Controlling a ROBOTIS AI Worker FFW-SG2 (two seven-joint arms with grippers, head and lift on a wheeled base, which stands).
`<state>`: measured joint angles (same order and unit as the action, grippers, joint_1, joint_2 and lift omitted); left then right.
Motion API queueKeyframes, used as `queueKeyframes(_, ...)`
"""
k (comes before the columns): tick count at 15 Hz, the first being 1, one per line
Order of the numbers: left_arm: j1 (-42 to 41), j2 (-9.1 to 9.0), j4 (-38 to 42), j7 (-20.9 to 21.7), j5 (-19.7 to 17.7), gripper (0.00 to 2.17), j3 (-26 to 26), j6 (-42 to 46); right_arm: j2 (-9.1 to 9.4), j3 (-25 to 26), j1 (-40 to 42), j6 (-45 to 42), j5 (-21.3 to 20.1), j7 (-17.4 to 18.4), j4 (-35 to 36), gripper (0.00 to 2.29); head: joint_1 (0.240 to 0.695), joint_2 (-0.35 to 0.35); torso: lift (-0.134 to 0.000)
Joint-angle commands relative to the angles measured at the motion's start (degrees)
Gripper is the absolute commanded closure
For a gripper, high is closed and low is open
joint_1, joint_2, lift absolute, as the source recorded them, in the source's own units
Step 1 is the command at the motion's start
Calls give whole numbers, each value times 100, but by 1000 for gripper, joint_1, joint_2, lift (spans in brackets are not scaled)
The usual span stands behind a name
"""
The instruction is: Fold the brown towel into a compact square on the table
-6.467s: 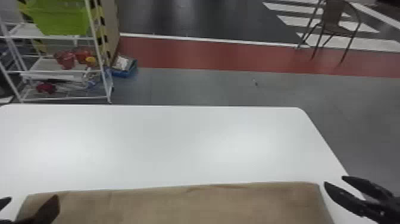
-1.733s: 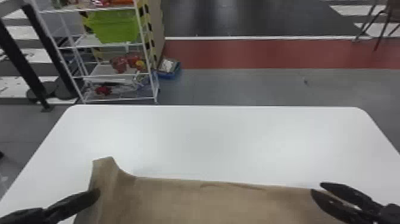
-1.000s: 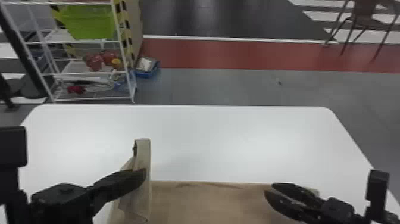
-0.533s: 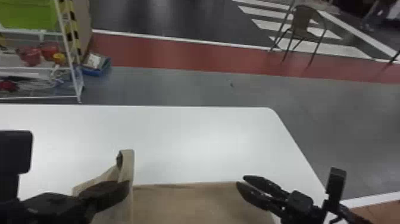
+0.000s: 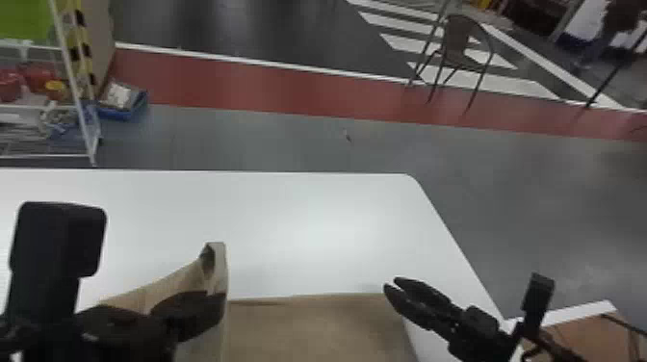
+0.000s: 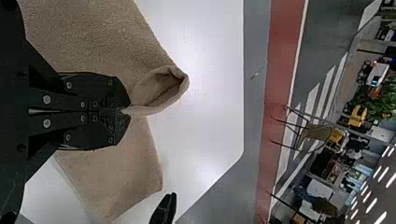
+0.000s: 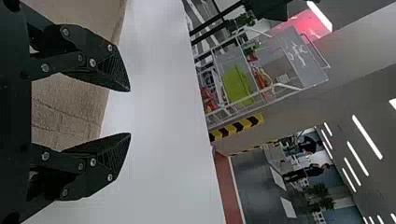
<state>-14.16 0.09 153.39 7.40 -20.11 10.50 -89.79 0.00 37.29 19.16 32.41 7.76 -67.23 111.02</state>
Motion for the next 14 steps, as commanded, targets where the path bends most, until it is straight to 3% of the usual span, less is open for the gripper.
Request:
queueKeyframes(1, 186, -24, 95, -46, 7, 1889, 198, -24, 5, 6, -62, -46, 15, 0, -142, 643, 695, -350, -123)
queueKeyframes(3, 212, -24, 156, -46, 121, 1889, 427, -24, 5, 15, -79, -63, 15, 8, -222, 643, 695, -350, -123)
queueKeyframes(5, 239, -24, 148, -37, 543, 1889, 796, -24, 5, 50, -97, -63, 15, 8, -239, 643, 695, -350, -123)
queueKeyframes(11, 335, -24, 235, 25, 912, 1889, 1552, -24, 5, 191, -123, -11, 6, 8, -248, 643, 695, -350, -123)
queueKeyframes(14, 555, -24, 16, 7, 1308, 1889, 2123, -24, 5, 287, -115, -11, 50, -9, -283, 643, 695, -350, -123)
